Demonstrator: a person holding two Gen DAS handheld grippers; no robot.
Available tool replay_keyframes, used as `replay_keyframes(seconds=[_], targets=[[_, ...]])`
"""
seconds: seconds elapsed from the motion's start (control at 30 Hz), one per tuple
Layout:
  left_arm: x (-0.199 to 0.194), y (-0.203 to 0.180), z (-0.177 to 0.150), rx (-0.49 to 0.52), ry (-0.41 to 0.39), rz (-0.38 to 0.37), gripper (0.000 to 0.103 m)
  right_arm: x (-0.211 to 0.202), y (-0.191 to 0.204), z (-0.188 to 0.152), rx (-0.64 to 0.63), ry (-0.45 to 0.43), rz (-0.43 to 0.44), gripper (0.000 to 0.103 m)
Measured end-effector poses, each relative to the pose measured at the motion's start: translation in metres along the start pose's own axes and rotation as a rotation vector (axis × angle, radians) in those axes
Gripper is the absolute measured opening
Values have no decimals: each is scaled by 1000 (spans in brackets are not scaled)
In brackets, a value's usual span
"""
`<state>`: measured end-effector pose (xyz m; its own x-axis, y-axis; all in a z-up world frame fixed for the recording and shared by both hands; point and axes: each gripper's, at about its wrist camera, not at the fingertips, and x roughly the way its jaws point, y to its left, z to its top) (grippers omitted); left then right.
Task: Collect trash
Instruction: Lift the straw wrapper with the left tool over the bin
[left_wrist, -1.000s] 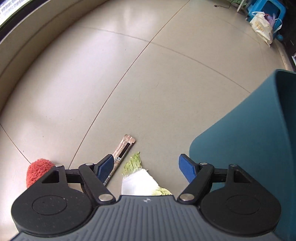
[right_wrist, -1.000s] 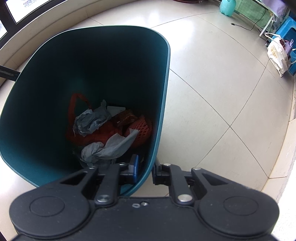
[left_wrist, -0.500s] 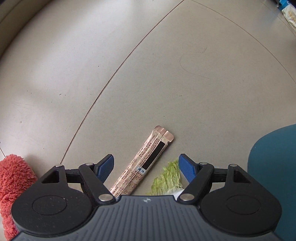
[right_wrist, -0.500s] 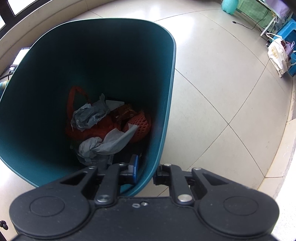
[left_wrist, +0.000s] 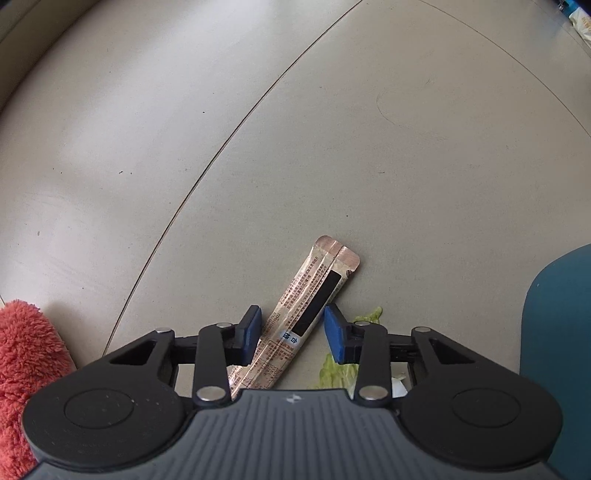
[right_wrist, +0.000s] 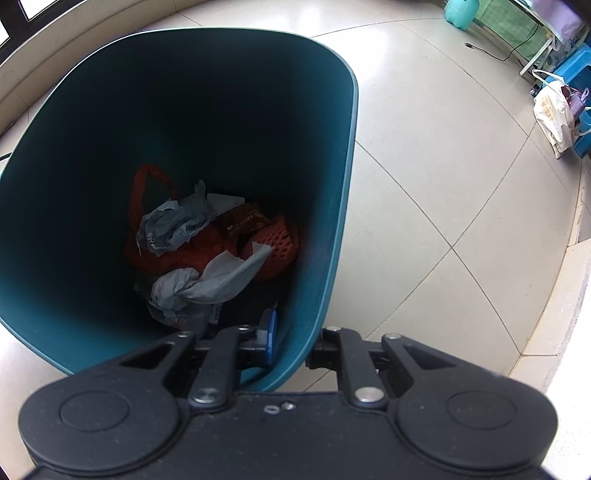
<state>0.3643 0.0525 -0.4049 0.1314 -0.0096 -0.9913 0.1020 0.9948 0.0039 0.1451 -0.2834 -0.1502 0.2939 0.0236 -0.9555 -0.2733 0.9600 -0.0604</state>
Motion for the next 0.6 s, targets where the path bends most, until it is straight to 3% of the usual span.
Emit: replay_keyframes(seconds=[0.13,0.37,0.53,0.6], targets=[[-3,-5,-9,5,-1,40,29,-1,8,0,2,0,-3,13],[-33,8,-19,-71,-12,64,25,-5,10,-7,11,-8,4,12],[-71,15,-31,-103,-44,82,23,-4,-41,13,10,-23,8,12],[-88,17,-36,-113,-65,97,21,-6,-37,10,6,-32,0,12]])
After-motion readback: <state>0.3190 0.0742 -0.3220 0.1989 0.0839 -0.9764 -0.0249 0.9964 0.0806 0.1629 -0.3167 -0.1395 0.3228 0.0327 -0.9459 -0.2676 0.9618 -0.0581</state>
